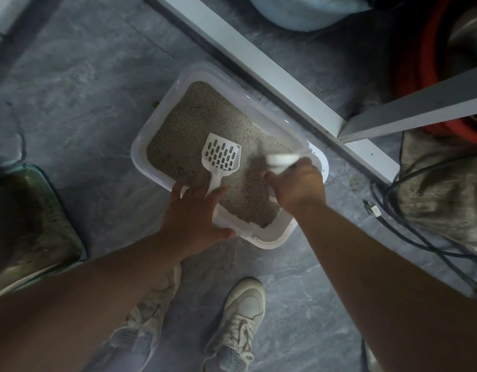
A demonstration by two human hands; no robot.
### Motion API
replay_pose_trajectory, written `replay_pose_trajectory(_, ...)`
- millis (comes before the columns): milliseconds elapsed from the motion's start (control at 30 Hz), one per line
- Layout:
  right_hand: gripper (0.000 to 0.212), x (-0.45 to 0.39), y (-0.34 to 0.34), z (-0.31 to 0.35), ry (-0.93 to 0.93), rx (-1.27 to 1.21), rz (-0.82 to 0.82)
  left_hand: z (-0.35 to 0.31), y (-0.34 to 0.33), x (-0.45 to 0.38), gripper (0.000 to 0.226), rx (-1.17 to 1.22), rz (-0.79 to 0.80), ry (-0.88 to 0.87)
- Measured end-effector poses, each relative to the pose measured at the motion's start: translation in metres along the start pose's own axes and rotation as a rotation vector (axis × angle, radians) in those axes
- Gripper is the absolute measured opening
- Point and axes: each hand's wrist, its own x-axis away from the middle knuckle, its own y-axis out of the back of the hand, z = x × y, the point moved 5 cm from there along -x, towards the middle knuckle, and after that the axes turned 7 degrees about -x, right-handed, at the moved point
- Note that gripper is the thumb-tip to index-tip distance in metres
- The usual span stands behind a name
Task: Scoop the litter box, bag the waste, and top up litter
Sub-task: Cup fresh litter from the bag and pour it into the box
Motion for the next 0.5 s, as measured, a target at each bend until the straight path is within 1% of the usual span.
replay_pose_trajectory(100,0.071,0.017,-0.008,-0.044,-0.092,0.069,0.068,-0.001,0.002,0.001,0.096,-0.003,-0.005,-0.003)
replay_pose_trajectory(133,0.07,0.021,-0.006,-0.053,-0.107,0.068,0.072,-0.001,0.002,0.001,0.096,-0.004,0.001,-0.002)
replay_pose_trajectory(200,0.069,0.023,0.004,-0.063,-0.129,0.036,0.029,-0.001,0.001,0.001,0.096,-0.004,0.014,0.003)
replay_pose_trajectory(233,0.069,0.022,0.009,-0.064,-0.118,0.044,0.003,-0.001,0.001,0.001,0.096,-0.002,0.018,0.005)
replay_pose_trajectory(267,0.07,0.022,0.011,-0.064,-0.091,0.078,0.011,-0.001,0.0,0.001,0.096,0.003,0.02,0.006)
replay_pose_trajectory(367,0.068,0.03,0.004,-0.059,0.023,0.248,0.12,-0.001,0.001,0.001,0.095,0.005,0.017,0.006)
replay_pose_trajectory(500,0.069,0.038,-0.005,-0.063,0.064,0.309,0.162,-0.001,0.001,0.002,0.096,0.0,0.02,0.004)
